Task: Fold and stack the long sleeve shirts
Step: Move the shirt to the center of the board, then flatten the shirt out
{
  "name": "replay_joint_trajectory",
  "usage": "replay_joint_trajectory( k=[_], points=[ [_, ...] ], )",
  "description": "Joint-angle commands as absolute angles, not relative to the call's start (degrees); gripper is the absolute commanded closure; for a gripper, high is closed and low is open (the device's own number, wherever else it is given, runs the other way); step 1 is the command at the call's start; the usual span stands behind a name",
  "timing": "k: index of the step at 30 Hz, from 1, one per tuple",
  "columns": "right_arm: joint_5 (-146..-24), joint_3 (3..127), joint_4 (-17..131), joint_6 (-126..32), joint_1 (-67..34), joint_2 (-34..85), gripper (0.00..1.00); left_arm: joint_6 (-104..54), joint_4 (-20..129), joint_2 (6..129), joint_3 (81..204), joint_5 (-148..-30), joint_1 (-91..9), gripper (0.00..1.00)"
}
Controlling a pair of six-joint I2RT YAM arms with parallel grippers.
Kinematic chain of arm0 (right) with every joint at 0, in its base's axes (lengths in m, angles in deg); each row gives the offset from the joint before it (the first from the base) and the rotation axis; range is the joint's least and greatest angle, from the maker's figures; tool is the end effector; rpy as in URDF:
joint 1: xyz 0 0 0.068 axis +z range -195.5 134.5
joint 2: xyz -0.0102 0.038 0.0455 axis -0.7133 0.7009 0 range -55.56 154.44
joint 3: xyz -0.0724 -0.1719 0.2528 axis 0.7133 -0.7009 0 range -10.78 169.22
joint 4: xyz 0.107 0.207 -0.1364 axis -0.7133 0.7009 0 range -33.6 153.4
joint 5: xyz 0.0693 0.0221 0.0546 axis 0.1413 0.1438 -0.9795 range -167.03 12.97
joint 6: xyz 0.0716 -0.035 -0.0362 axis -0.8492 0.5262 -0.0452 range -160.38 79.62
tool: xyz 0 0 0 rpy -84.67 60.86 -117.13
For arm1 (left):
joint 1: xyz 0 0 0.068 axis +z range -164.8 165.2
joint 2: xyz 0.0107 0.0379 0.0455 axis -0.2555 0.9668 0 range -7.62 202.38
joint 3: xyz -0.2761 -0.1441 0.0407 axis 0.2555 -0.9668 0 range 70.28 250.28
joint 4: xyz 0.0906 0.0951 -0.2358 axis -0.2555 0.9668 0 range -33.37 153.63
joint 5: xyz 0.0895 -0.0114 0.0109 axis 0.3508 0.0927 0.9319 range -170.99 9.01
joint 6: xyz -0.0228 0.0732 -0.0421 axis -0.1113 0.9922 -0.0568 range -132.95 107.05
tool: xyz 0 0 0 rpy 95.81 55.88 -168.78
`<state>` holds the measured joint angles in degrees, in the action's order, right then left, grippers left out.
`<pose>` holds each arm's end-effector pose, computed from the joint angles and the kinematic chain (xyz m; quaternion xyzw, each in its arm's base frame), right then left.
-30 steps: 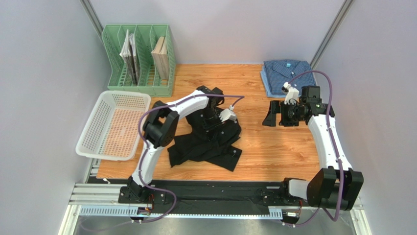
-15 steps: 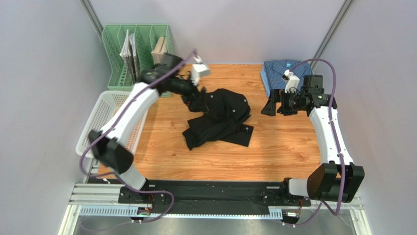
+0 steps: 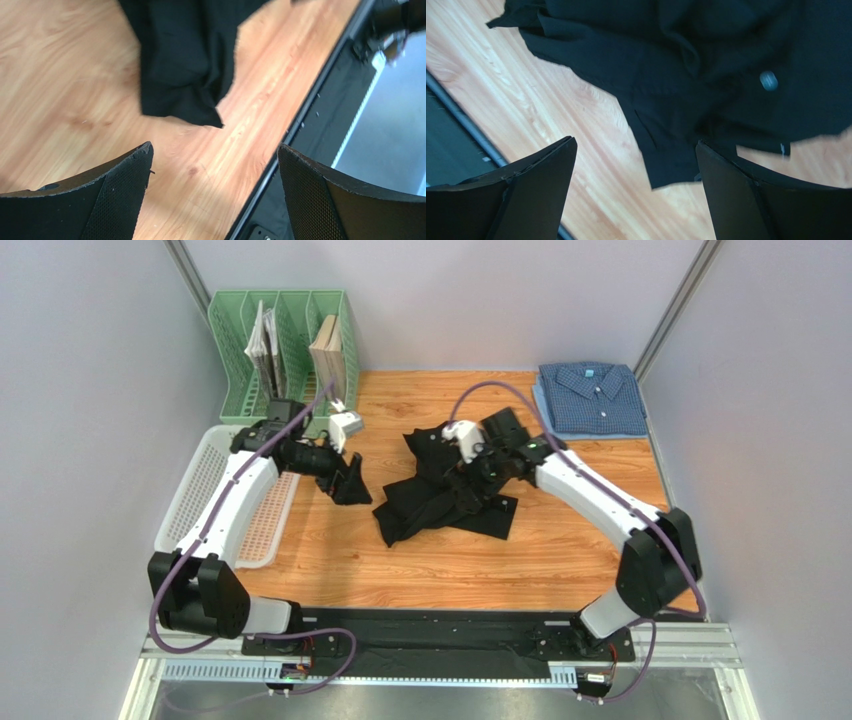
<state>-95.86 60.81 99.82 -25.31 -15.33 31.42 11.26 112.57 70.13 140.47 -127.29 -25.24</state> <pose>0.2824 0.1930 0.2839 -0.4061 0.8602 0.1910 0.2423 0.2571 -0.1043 0.3249 0.3525 0.8276 -0.3546 0.2551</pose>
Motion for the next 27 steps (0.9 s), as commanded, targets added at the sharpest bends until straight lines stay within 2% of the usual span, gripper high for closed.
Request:
replay_joint_trajectory(
  k=[1, 4, 6, 8, 10, 12, 17, 22, 24, 25, 26, 27],
  points=[
    [-80.48, 65.85, 95.60, -18.05, -6.84, 39.17, 0.04, 8.58, 109.63, 67.52, 138.06, -132.86, -20.78, 0.01],
    [-79.31, 69.28, 96.83, -21.73, -6.83, 42.79, 0.03, 9.64, 107.88, 66.21, 134.11, -129.26, -21.91, 0.01],
    [-83.08, 68.24, 97.18, -23.67, -9.18, 39.91, 0.03, 10.78, 106.47, 65.68, 133.13, -123.72, -24.63, 0.01],
    [-90.60, 65.53, 97.36, -27.00, -12.79, 35.70, 0.02, 10.61, 103.93, 65.15, 131.98, -114.89, -31.83, 0.01],
    [-95.73, 59.64, 96.22, -30.25, -20.51, 28.84, 0.00, 10.17, 98.84, 65.50, 131.54, -107.92, -40.41, 0.01],
    [-101.01, 55.17, 95.17, -31.76, -27.01, 26.46, 0.00, 11.21, 95.15, 68.04, 132.33, -100.79, -45.45, 0.01],
    [-106.71, 49.97, 93.59, -38.94, -31.70, 30.22, 0.03, 14.73, 88.64, 81.10, 137.95, -89.44, -60.31, 0.01],
    [-104.11, 46.61, 90.15, -40.03, -32.49, 33.90, 0.05, 17.72, 80.45, 93.08, 144.36, -75.31, -67.98, 0.01],
    [-104.36, 46.26, 90.07, -40.03, -33.46, 35.31, 0.07, 17.64, 81.32, 98.36, 147.25, -73.17, -67.63, 0.10],
    [-105.50, 45.91, 89.98, -40.03, -33.81, 36.45, 0.09, 17.73, 82.46, 99.94, 147.97, -74.47, -67.19, 0.19],
    [-105.86, 45.56, 89.63, -41.42, -34.42, 36.99, 0.12, 16.42, 83.69, 99.78, 148.41, -74.83, -66.67, 0.40],
    [-106.47, 45.21, 89.37, -41.34, -34.69, 37.25, 0.19, 15.71, 83.88, 98.73, 148.15, -75.45, -65.27, 0.54]
  ],
)
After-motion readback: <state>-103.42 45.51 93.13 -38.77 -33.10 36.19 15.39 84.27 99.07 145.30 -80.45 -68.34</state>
